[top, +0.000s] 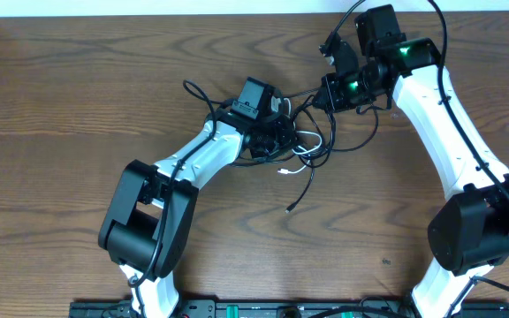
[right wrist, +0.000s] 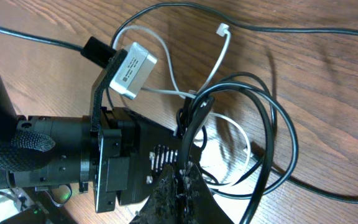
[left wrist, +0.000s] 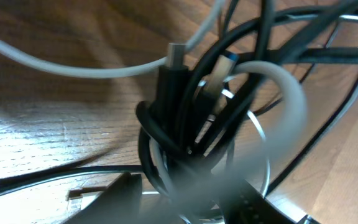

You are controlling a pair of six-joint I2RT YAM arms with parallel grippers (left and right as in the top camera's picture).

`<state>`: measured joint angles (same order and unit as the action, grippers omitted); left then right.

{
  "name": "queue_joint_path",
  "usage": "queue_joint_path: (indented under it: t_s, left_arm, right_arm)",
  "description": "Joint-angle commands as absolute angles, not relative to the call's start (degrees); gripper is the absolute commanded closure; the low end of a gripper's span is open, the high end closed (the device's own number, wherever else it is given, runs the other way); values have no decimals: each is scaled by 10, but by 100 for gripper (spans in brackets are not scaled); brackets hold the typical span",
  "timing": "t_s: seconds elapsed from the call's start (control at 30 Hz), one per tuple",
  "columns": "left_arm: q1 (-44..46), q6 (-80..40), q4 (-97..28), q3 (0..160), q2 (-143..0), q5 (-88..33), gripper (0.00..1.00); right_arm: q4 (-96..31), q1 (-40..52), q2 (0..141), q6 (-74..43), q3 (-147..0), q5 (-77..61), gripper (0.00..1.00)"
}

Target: Untangle cables

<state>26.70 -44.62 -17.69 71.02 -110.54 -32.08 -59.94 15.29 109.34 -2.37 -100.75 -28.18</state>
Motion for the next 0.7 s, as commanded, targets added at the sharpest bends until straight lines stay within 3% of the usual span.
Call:
queue_joint_path:
  t_s: [0.0,0.03,0.07,0.33,0.67]
  left_arm:
    - [269,-451,-176,715,-1112,-316,71]
    - [269,-451,-176,715,-1112,-311,78]
    - [269,-451,-177,715,-1112,-306,92]
    - [239,-346,-198,715,-1068,-289,93]
    - [211,-282,-276,715,-831,-221,93]
  right_arm:
    - [-598,153,1092,-27,-1005,-270,99]
    - [-598,153,1092,-27,-1005,-270,99]
    - [-598,153,1092,-27,-1005,-270,99]
    - [-598,153,1094,-56,-1004,-196,99]
    - [-594,150,1158,-69,-1004,-196,99]
